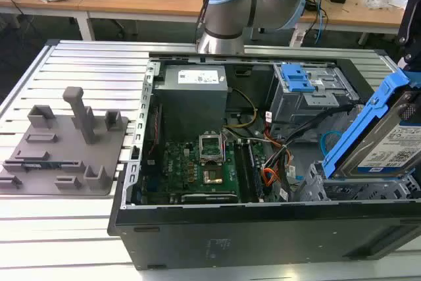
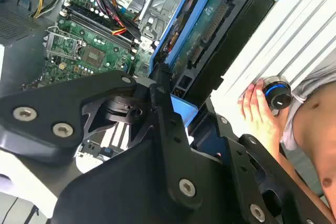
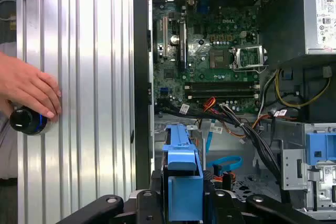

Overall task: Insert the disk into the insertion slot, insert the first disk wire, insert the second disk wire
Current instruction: 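Insert the disk into the insertion slot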

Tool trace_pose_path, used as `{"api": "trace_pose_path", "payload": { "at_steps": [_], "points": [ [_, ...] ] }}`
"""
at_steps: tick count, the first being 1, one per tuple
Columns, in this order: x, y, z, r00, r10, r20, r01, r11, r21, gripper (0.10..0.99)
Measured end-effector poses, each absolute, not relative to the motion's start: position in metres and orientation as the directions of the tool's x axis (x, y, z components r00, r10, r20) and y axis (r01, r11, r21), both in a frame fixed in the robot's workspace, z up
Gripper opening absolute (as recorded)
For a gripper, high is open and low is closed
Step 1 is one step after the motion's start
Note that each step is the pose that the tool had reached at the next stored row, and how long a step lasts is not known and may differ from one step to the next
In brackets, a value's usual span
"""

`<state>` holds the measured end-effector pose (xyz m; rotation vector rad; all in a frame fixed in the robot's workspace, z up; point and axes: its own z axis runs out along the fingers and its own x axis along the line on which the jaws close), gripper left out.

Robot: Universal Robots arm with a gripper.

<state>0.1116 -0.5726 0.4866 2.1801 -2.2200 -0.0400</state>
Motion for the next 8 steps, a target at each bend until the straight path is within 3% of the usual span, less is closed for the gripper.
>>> {"api": "trace_pose_path", "payload": {
  "at_steps": [8],
  "points": [
    [0.1116,-0.5726,0.4866,-0.018,-1.0,0.003,-0.999,0.018,0.039,0.365]
  ]
}}
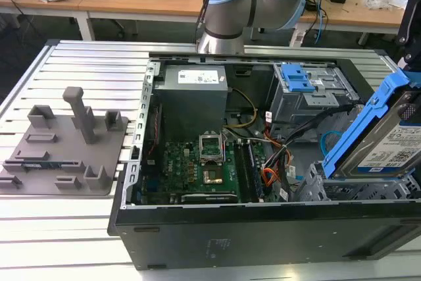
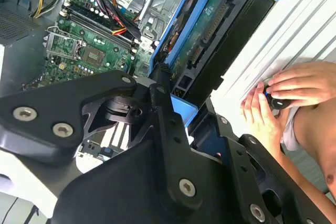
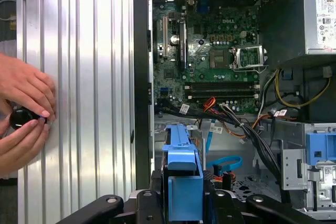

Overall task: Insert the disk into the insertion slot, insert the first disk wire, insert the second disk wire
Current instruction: 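Insert the disk into the insertion slot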

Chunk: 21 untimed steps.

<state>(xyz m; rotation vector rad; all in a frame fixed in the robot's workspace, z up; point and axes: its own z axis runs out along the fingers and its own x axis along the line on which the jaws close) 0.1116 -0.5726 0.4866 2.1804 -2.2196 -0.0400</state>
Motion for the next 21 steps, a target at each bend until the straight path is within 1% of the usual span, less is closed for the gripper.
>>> {"api": "trace_pose_path", "payload": {
  "at_steps": [5,6,8,12,15,17,21],
  "points": [
    [0.1114,-0.5728,0.4866,-0.018,-1.0,-0.004,-0.999,0.017,0.037,0.365],
    [0.1112,-0.5732,0.4866,-0.018,-1.0,-0.011,-0.999,0.017,0.036,0.365],
    [0.1107,-0.5755,0.4866,-0.017,-0.999,-0.043,-0.999,0.016,0.03,0.365],
    [0.1098,-0.5784,0.4866,-0.017,-0.997,-0.078,-1.0,0.015,0.024,0.365],
    [0.1087,-0.5785,0.4866,-0.016,-0.997,-0.077,-1.0,0.015,0.018,0.365],
    [0.1075,-0.5785,0.4865,-0.015,-0.997,-0.074,-1.0,0.015,0.004,0.365],
    [0.1059,-0.5785,0.4861,-0.014,-0.997,-0.07,-1.0,0.015,-0.014,0.365]
  ]
}}
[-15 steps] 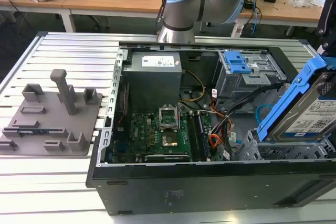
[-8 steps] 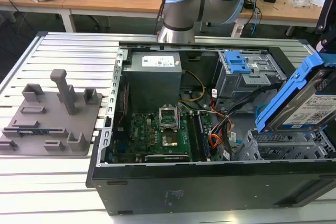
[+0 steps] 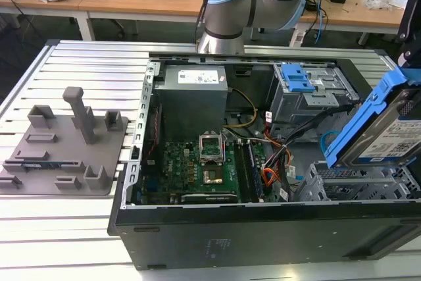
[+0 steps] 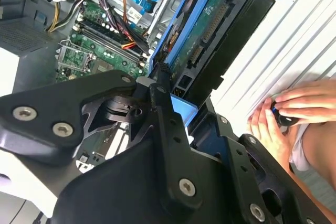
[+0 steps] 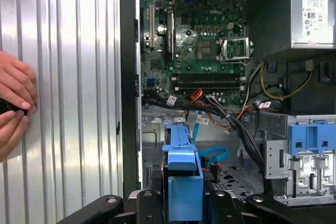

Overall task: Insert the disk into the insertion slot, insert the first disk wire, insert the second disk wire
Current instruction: 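Insert the disk into the insertion slot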

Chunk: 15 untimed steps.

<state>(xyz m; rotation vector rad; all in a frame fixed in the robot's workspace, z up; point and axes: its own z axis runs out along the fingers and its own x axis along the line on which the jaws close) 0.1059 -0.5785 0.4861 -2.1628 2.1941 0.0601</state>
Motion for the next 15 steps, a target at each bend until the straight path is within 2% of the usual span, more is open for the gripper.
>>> {"api": "trace_pose_path", "payload": {
  "at_steps": [15],
  "points": [
    [0.1065,-0.5707,0.4851,-0.015,-0.998,-0.06,-1.0,0.016,-0.01,0.365]
  ]
}}
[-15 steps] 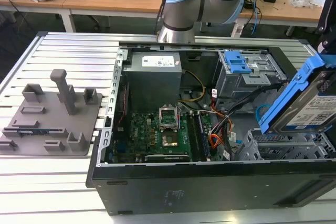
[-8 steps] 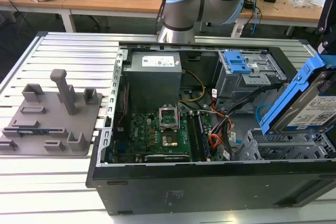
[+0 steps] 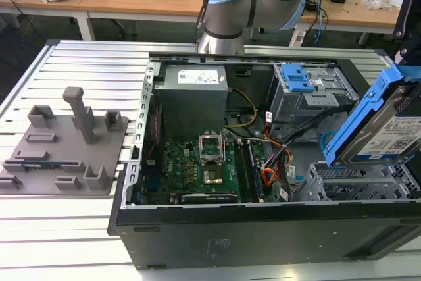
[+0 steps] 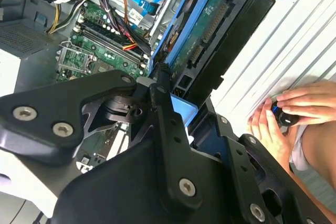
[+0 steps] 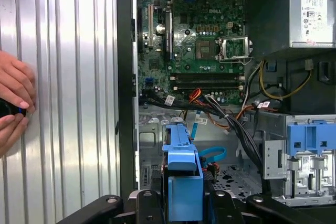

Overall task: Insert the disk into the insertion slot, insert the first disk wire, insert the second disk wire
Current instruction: 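Insert the disk into the insertion slot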

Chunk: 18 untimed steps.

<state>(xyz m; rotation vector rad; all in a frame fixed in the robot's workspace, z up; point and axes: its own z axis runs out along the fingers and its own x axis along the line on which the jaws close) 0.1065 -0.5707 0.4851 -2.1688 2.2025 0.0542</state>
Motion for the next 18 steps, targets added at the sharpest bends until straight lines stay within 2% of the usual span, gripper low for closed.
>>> {"api": "trace_pose_path", "payload": {
  "at_steps": [18],
  "points": [
    [0.116,-0.558,0.479,-0.024,-0.999,-0.037,-1.0,0.024,0.002,0.365]
  ]
}}
